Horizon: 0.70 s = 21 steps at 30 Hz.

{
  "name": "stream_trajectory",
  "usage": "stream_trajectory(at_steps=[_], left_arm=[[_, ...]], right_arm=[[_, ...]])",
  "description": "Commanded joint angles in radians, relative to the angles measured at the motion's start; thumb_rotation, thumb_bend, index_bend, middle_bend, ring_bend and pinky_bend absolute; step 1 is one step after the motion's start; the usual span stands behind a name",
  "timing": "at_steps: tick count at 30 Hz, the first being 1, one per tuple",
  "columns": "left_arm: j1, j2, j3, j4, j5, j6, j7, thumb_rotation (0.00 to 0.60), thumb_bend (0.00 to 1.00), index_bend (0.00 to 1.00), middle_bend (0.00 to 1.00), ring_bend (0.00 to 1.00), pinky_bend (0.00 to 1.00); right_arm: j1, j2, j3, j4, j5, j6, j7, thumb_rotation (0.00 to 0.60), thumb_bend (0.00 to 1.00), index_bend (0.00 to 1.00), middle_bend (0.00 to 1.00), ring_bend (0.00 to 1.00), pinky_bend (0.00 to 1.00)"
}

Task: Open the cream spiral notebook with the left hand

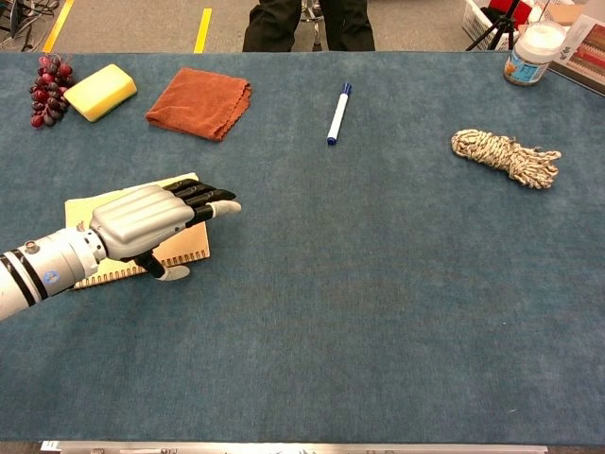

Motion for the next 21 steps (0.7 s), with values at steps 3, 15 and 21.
stream_trajectory(at_steps=[3,15,21], left_arm=[[-0.014,-0.029,-0.007,0.038,-0.028,-0.01,0.021,0.6,0.22,0.0,0.0,0.0,0.0],[-0.039,-0.065,-0.024,0.101,-0.088,-0.02,0.051,0.6,0.22,0.0,0.0,0.0,0.0],[-0.061,-0.082,-0.062,0.13,-0.137,-0.026,0.065,0.6,0.22,0.0,0.0,0.0,0.0]], right_arm=[[-0.004,0.0,-0.001,0.004,0.002,0.002,0.004,0.6,0.38,0.54,0.46,0.41,0.47],[-0.01,0.001,0.001,0.009,0.009,0.0,0.011,0.6,0.38,0.54,0.45,0.41,0.47],[-0.013,-0.002,0.001,0.012,0.011,-0.001,0.013,0.6,0.38,0.54,0.46,0.41,0.47]])
